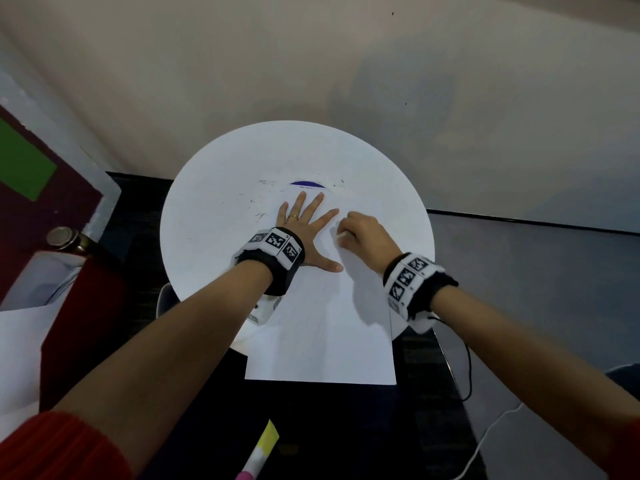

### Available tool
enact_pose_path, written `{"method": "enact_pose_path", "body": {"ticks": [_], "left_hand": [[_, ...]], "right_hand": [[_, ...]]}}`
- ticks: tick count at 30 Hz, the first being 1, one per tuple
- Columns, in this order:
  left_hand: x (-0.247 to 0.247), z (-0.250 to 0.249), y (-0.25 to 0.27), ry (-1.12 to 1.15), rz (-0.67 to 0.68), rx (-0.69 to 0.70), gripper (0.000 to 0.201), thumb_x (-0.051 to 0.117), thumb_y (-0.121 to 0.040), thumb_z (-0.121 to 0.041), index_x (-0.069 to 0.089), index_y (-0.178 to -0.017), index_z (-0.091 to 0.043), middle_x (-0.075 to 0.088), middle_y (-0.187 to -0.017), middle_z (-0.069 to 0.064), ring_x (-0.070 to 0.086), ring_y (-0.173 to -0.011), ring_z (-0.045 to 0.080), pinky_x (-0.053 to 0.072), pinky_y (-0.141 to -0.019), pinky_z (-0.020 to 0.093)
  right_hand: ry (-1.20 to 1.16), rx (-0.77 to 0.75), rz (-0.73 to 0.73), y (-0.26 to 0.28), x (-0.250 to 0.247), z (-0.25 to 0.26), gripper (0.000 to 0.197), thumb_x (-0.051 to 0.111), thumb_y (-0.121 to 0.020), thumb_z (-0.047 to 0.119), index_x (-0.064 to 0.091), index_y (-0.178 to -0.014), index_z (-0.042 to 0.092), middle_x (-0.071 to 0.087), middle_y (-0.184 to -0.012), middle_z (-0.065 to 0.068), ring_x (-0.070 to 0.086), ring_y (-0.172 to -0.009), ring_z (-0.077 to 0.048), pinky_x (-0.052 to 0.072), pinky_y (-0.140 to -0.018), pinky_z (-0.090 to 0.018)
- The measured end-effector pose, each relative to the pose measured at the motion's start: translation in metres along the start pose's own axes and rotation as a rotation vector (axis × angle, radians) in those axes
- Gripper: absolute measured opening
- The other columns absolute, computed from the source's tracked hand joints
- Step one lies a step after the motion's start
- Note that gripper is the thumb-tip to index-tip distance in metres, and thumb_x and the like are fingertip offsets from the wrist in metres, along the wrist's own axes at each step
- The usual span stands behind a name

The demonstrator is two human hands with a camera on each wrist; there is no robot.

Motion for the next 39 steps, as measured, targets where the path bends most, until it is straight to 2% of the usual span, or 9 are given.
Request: {"method": "enact_pose_path", "body": {"ticks": [3,9,12,16,24,30,33,36,39], "left_hand": [[0.000,0.001,0.001,0.000,0.005,-0.001,0.120,0.056,-0.064,-0.084,-0.012,-0.150,-0.038,-0.029,-0.156,-0.004,-0.029,-0.142,0.026,-0.016,-0.113,0.051],[0.001,0.000,0.001,0.007,-0.018,0.007,0.120,0.056,-0.063,-0.084,-0.010,-0.151,-0.038,-0.027,-0.157,-0.004,-0.029,-0.142,0.026,-0.016,-0.113,0.051],[0.001,0.002,0.000,-0.008,-0.006,0.000,0.121,0.055,-0.063,-0.085,-0.012,-0.151,-0.036,-0.028,-0.156,-0.004,-0.030,-0.142,0.025,-0.017,-0.113,0.050],[0.001,0.001,0.000,0.006,-0.027,0.008,0.120,0.056,-0.063,-0.085,-0.010,-0.151,-0.038,-0.026,-0.157,-0.004,-0.027,-0.143,0.026,-0.015,-0.113,0.052],[0.001,0.001,0.001,0.002,-0.014,0.001,0.120,0.055,-0.064,-0.085,-0.012,-0.151,-0.037,-0.028,-0.156,-0.004,-0.029,-0.143,0.026,-0.015,-0.114,0.051],[0.000,0.000,0.003,-0.014,-0.002,-0.002,0.119,0.054,-0.065,-0.084,-0.014,-0.150,-0.037,-0.029,-0.156,-0.004,-0.029,-0.143,0.026,-0.015,-0.114,0.051],[0.001,0.001,0.001,-0.001,-0.004,-0.003,0.118,0.054,-0.065,-0.084,-0.013,-0.150,-0.038,-0.029,-0.156,-0.004,-0.029,-0.143,0.026,-0.015,-0.114,0.051],[0.001,0.000,0.001,-0.013,-0.014,-0.008,0.117,0.054,-0.065,-0.084,-0.011,-0.151,-0.038,-0.027,-0.157,-0.004,-0.027,-0.143,0.026,-0.015,-0.114,0.052],[0.002,0.000,0.002,-0.005,-0.009,-0.004,0.117,0.055,-0.066,-0.083,-0.011,-0.151,-0.038,-0.028,-0.157,-0.004,-0.027,-0.143,0.026,-0.015,-0.114,0.052]], "right_hand": [[-0.068,0.059,-0.101,-0.015,-0.004,0.000,0.009,0.054,-0.079,-0.003,0.057,-0.072,0.002,0.047,-0.076,-0.007,0.046,-0.070,-0.023,0.039,-0.063,-0.034],[-0.042,-0.017,0.029,0.001,0.004,0.007,0.007,0.058,-0.079,0.002,0.058,-0.075,0.006,0.047,-0.075,0.002,0.049,-0.070,-0.019,0.042,-0.065,-0.034],[-0.110,0.041,-0.031,-0.018,-0.004,0.004,0.008,0.059,-0.080,0.001,0.064,-0.084,0.005,0.050,-0.076,0.003,0.052,-0.075,-0.019,0.044,-0.069,-0.032],[-0.097,0.011,-0.008,0.004,0.011,0.015,0.011,0.056,-0.081,0.003,0.054,-0.073,0.011,0.045,-0.074,0.003,0.046,-0.068,-0.014,0.039,-0.065,-0.031],[-0.116,0.044,-0.061,-0.006,0.008,0.010,0.008,0.056,-0.082,0.004,0.058,-0.076,0.008,0.052,-0.080,-0.003,0.049,-0.075,-0.019,0.042,-0.069,-0.032],[-0.097,0.025,-0.079,-0.015,-0.006,-0.001,0.010,0.060,-0.081,0.003,0.061,-0.077,0.013,0.048,-0.072,0.005,0.047,-0.068,-0.014,0.037,-0.065,-0.028],[-0.055,-0.007,-0.088,-0.005,0.003,-0.002,0.005,0.057,-0.081,0.002,0.059,-0.076,0.004,0.051,-0.076,-0.005,0.049,-0.070,-0.021,0.041,-0.064,-0.034],[-0.035,-0.081,0.008,0.012,0.008,-0.007,0.005,0.060,-0.082,0.004,0.060,-0.077,0.005,0.051,-0.075,-0.003,0.048,-0.067,-0.019,0.042,-0.064,-0.034],[-0.034,-0.034,-0.063,-0.008,-0.004,-0.012,0.004,0.061,-0.080,0.005,0.063,-0.076,0.004,0.052,-0.075,-0.004,0.049,-0.070,-0.020,0.045,-0.067,-0.039]]}}
Point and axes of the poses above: each hand's wrist, its own y-axis away from the middle knuckle, its own x-axis out of the palm, z = x × y, the point moved 1 cm from there along -y, towards the middle knuckle
